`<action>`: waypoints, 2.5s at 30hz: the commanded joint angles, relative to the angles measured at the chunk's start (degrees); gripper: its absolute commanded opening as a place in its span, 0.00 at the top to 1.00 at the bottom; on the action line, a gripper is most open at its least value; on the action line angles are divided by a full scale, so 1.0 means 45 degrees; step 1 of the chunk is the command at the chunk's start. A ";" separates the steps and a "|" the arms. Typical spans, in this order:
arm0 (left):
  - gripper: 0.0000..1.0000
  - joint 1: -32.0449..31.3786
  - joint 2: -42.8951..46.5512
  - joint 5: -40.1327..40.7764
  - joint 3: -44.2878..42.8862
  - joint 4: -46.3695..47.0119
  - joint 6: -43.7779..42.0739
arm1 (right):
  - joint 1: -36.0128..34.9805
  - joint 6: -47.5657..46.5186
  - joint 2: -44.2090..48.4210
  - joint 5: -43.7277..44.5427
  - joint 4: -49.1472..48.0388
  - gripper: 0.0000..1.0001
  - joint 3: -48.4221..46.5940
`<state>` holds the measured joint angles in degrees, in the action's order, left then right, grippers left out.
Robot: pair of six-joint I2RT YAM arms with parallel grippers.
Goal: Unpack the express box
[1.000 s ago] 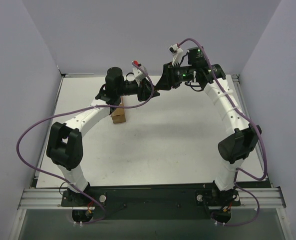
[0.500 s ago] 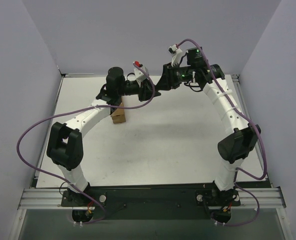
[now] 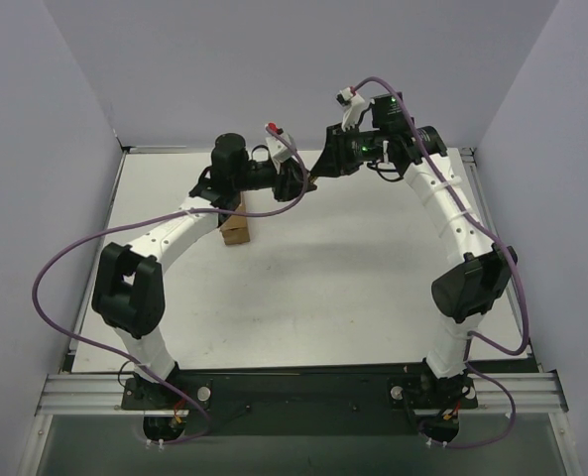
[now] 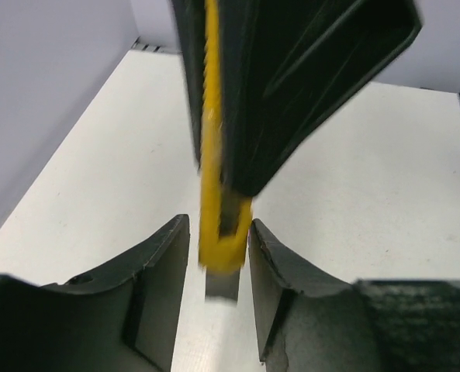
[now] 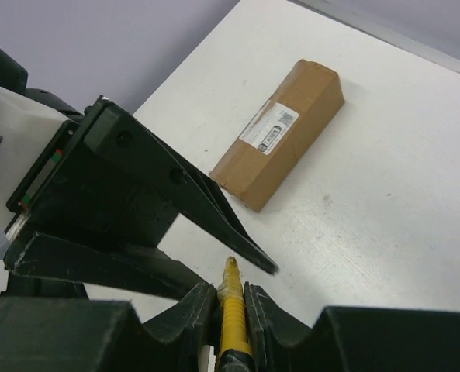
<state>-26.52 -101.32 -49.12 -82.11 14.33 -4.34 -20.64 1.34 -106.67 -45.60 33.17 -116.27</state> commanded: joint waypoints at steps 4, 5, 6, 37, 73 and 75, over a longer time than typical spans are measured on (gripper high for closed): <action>0.48 0.2529 0.1830 0.1539 0.1037 -0.1852 -0.0500 | 0.1071 -0.0199 0.0383 0.1519 -0.0027 1.00 -0.0531; 0.49 0.2805 0.2122 0.1851 0.1097 -0.2088 -0.0559 | 0.1091 -0.0182 0.0481 0.1772 -0.0046 1.00 -0.0259; 0.49 0.3059 0.2202 0.2569 0.1136 -0.2322 -0.0830 | 0.1130 -0.0549 0.0560 0.2026 -0.0085 1.00 -0.0121; 1.00 0.3884 -0.1391 0.6620 0.1995 -0.4082 -0.3684 | 0.1248 -0.1080 0.0619 0.3377 -0.0222 1.00 0.1052; 0.39 0.4350 -0.6622 1.0450 -0.6263 -0.2071 -0.2138 | 0.1287 -0.1314 -0.0026 0.3728 -0.0281 1.00 0.1208; 0.40 0.4390 -0.6995 0.9924 -0.6654 -0.2245 -0.2530 | 0.1287 -0.1353 0.0052 0.3806 -0.0242 1.00 0.1462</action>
<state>-7.14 -131.07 -6.44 -106.00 0.58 -11.60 -14.70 -3.40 -108.12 -29.69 33.01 -111.28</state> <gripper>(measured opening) 0.606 0.199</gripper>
